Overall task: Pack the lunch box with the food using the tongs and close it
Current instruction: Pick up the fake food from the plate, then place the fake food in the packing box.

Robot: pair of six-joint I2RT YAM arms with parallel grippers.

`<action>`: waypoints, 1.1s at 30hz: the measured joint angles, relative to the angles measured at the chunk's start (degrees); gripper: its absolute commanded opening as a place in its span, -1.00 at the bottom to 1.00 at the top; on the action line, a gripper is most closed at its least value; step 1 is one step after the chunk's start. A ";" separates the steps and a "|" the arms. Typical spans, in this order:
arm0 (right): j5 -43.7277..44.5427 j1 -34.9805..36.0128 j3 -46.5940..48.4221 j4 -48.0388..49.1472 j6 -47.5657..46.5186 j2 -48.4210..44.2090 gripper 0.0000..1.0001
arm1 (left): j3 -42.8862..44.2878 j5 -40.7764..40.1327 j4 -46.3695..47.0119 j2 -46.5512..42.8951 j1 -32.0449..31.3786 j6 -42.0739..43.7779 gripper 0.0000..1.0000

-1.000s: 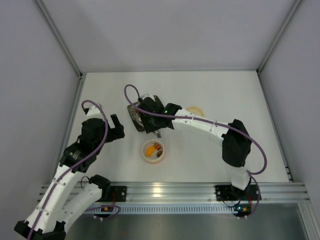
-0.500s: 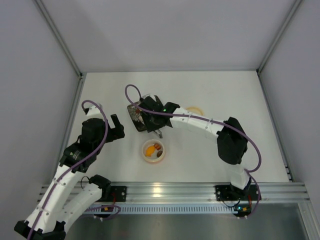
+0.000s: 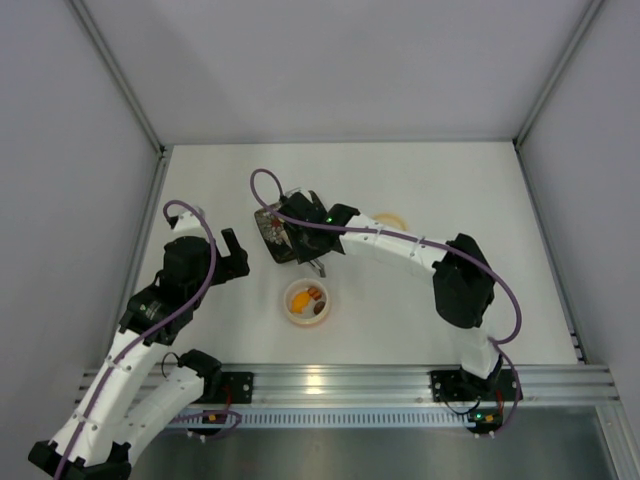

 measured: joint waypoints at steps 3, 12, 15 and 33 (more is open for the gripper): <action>0.04 0.00 0.00 0.00 -0.02 -0.02 -0.42 | 0.00 -0.04 -0.02 0.00 -0.04 0.00 0.98; 0.76 -0.07 -0.09 -0.39 0.00 -3.28 -0.43 | 0.00 -0.17 -0.02 0.00 -0.04 0.00 0.98; 0.87 -0.07 -0.44 -0.33 0.00 -5.79 -0.43 | 0.00 -0.17 0.00 0.00 -0.07 0.00 0.98; 2.32 6.47 -25.92 0.63 3.76 -36.09 -0.43 | 0.00 -0.13 -0.02 -0.04 -0.11 -0.04 0.98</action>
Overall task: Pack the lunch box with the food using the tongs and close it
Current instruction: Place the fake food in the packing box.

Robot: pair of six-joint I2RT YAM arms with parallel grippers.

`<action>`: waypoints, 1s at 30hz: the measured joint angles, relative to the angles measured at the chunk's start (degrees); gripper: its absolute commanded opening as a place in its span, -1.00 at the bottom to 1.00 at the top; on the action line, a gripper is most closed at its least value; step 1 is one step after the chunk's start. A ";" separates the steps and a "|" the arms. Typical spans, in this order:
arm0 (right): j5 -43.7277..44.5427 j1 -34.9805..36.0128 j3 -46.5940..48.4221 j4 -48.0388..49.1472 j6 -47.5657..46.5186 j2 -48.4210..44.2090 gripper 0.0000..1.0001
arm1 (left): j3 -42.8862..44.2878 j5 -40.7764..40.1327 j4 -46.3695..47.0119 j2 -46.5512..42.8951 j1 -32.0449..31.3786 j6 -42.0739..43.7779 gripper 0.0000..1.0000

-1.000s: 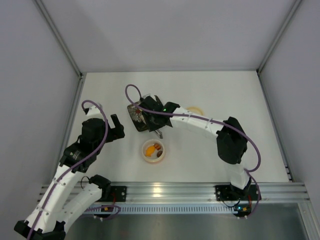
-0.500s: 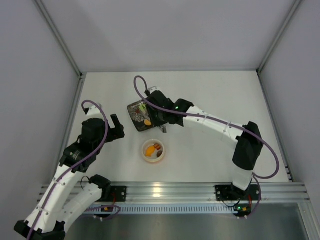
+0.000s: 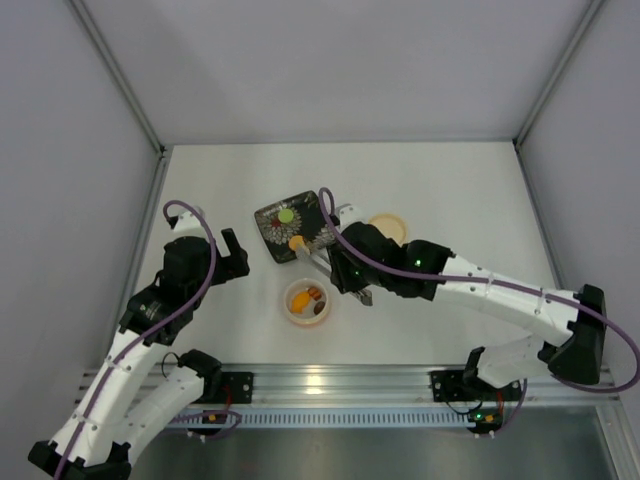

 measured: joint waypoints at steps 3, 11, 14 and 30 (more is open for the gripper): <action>1.44 4.52 -1.25 0.22 1.42 -2.82 -0.42 | 0.00 0.00 0.02 0.00 0.00 0.00 0.98; 4.61 11.45 -5.51 0.17 5.68 -5.18 -0.42 | 0.00 -0.02 0.02 0.00 0.00 0.00 0.98; 5.20 12.41 -7.82 0.13 6.99 -5.29 -0.42 | 0.00 0.00 0.00 0.00 0.00 0.00 0.98; 5.29 15.06 -9.90 1.03 10.03 -5.25 -0.31 | 0.00 0.00 0.02 0.00 0.00 0.00 0.98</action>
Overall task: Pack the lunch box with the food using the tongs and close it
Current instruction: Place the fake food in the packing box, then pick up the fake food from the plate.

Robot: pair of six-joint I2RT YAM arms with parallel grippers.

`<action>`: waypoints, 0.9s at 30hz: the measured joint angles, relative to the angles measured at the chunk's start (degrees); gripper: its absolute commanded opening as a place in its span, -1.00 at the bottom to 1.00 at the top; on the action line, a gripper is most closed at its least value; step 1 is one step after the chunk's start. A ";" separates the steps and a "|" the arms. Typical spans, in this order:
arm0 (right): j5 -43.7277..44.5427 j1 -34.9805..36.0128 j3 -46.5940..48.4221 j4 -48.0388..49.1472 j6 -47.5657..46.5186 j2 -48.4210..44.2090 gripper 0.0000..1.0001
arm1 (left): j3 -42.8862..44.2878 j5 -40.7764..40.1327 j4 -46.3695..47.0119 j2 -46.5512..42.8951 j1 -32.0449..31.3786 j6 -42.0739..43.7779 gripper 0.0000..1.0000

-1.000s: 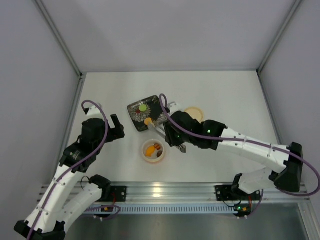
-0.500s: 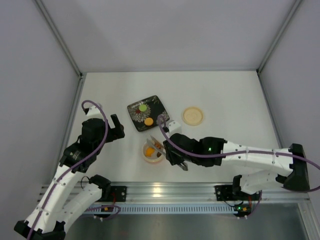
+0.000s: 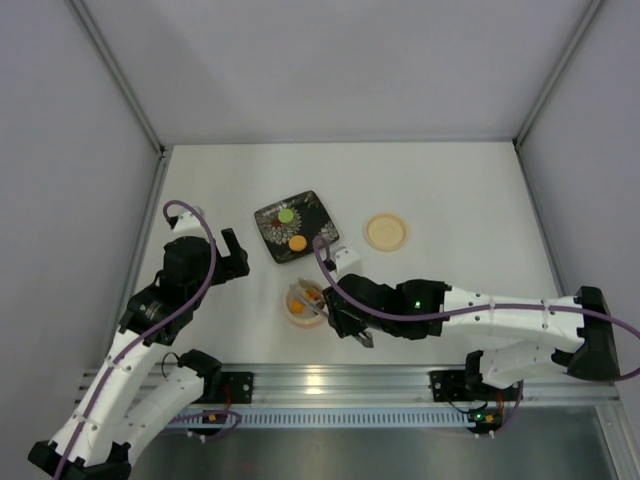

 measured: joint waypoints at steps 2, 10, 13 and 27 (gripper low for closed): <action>-0.02 0.02 0.00 0.17 0.09 0.17 -0.27 | 0.00 0.00 -0.02 0.00 0.00 0.00 0.98; -0.07 0.37 -0.87 0.50 0.44 0.85 -0.17 | 0.00 0.00 -0.02 0.00 0.00 0.00 0.98; -0.04 0.37 -0.87 0.55 0.42 0.87 -0.14 | 0.00 0.00 -0.02 0.00 0.00 0.00 0.98; 1.16 -11.06 11.04 0.02 -6.56 5.77 -0.06 | 0.00 -0.02 -0.02 0.00 0.00 0.00 0.98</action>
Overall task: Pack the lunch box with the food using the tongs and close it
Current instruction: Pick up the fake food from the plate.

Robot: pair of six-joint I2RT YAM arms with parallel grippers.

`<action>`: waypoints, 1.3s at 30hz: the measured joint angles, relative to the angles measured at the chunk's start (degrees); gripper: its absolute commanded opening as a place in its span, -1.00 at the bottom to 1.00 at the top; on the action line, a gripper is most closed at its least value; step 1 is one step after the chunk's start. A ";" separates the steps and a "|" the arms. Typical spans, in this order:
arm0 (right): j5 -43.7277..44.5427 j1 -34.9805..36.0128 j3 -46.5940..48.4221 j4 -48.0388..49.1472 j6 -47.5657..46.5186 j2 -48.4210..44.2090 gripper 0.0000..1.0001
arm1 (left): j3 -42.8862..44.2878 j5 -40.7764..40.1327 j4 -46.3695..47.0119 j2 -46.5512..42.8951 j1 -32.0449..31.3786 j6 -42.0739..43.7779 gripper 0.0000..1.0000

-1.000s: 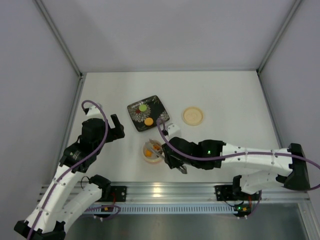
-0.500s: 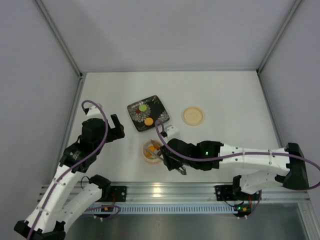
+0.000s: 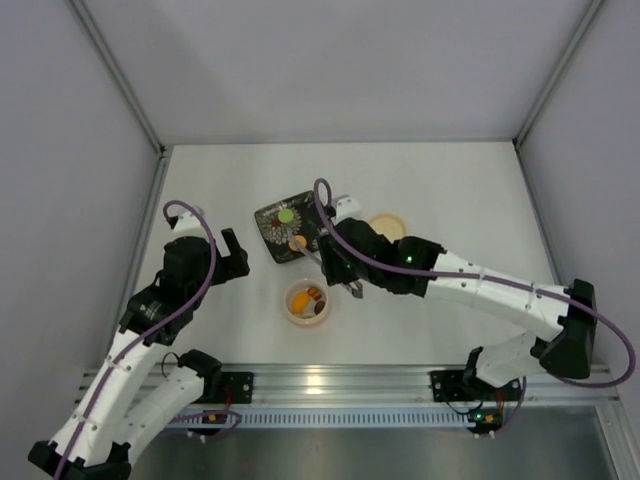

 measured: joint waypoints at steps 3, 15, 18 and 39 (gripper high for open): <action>-0.35 -4.11 4.70 0.15 -2.01 4.63 -0.06 | 0.00 0.00 0.02 0.00 0.00 0.00 0.98; -3.41 -7.26 12.15 -0.09 -5.75 23.12 -0.06 | 0.00 -0.02 0.02 0.02 -0.04 0.00 0.98; -3.48 -7.43 12.66 -0.04 -5.86 24.22 -0.06 | 0.00 -0.02 0.02 0.02 -0.04 -0.02 0.98; -6.25 -10.05 13.49 0.15 -6.34 27.56 -0.17 | 0.00 -0.02 0.00 0.02 -0.04 -0.15 0.98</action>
